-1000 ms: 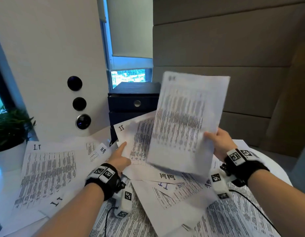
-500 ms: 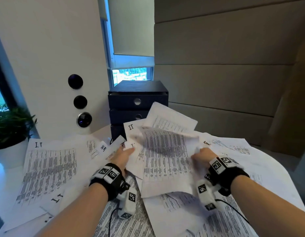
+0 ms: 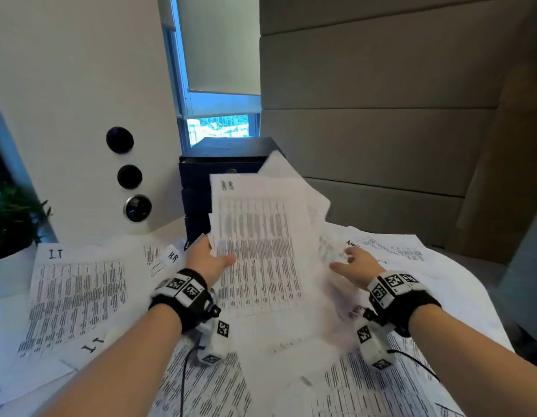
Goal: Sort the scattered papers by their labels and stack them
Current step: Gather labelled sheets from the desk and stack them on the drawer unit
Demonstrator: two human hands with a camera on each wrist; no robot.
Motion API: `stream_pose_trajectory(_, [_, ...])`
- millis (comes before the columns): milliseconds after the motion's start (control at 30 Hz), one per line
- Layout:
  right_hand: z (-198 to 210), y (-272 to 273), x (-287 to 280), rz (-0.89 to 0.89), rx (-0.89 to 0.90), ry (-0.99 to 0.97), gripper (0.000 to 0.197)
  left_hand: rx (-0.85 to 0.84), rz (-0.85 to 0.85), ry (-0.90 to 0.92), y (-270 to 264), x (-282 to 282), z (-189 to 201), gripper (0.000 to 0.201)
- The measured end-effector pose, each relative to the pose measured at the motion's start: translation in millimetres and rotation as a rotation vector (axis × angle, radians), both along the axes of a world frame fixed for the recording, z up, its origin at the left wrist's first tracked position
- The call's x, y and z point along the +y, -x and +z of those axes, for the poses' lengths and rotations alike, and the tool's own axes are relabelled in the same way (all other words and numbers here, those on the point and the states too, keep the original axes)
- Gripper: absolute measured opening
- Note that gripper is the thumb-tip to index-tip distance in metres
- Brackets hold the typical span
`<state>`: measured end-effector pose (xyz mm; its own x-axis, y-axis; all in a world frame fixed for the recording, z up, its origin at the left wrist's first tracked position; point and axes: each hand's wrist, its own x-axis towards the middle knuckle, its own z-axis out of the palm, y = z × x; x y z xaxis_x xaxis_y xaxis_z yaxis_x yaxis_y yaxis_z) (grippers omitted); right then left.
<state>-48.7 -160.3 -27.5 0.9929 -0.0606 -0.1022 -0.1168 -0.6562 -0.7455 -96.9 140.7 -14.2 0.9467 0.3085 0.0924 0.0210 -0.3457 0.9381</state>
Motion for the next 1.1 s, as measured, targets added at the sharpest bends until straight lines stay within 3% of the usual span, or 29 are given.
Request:
stream_pose_trajectory(67, [4.7, 9.8, -11.7, -0.007, 0.095, -0.027, 0.059, -0.056, 0.08, 0.03, 4.7, 5.9, 15.9, 0.064])
stream_pose_trajectory(133, [12.8, 27.9, -11.2, 0.137, 0.287, -0.092, 0.046, -0.068, 0.174, 0.075, 8.8, 9.3, 30.8, 0.071])
stream_pose_trajectory(200, [20.6, 45.2, -1.5, 0.336, 0.405, -0.034, 0.049, -0.049, 0.248, 0.097, 12.5, 10.4, 42.9, 0.08])
stream_pose_trajectory(333, [23.0, 60.5, 27.2, 0.523, 0.396, 0.077, 0.048, -0.034, 0.306, 0.183, 18.1, 6.5, 58.2, 0.084])
stream_pose_trajectory(400, [17.4, 61.0, 40.0, 0.508, 0.407, 0.013, 0.059, -0.029, 0.322, 0.275, 18.6, 4.9, 64.5, 0.081])
stream_pose_trajectory(467, [7.0, 58.6, 49.9, 0.452, 0.414, -0.116, 0.086, -0.036, 0.326, 0.341, 16.5, 5.8, 70.2, 0.079])
stream_pose_trajectory(533, [-0.3, 56.8, 55.4, 0.384, 0.367, -0.193, 0.092, -0.043, 0.326, 0.337, 10.2, 9.7, 70.5, 0.074])
stream_pose_trajectory(700, [9.3, 50.0, 39.2, 0.197, 0.192, -0.206, 0.059, -0.021, 0.428, 0.412, 4.2, 22.0, 62.3, 0.088])
stream_pose_trajectory(767, [23.3, 51.1, 27.2, 0.176, 0.118, 0.019, 0.049, -0.019, 0.502, 0.405, 6.1, 29.7, 55.9, 0.084])
stream_pose_trajectory(833, [38.1, 54.9, 18.8, 0.172, -0.008, 0.287, 0.017, -0.002, 0.534, 0.34, 10.8, 35.3, 50.9, 0.073])
stream_pose_trajectory(867, [43.9, 54.2, 13.8, 0.143, -0.076, 0.35, 0.016, 0.003, 0.534, 0.307, 11.7, 38.9, 46.9, 0.07])
stream_pose_trajectory(933, [55.8, 47.9, 4.6, 0.051, -0.184, 0.327, 0.03, 0.011, 0.528, 0.244, 13.6, 44.0, 41.0, 0.066])
stream_pose_trajectory(1000, [74.0, 50.1, 2.7, 0.015, -0.324, 0.376, 0.022, -0.002, 0.508, 0.191, 13.2, 49.8, 36.3, 0.067])
stream_pose_trajectory(1100, [105.8, 61.9, 19.2, 0.176, -0.44, 0.615, 0.02, -0.017, 0.49, 0.136, 15.0, 49.0, 36.7, 0.062])
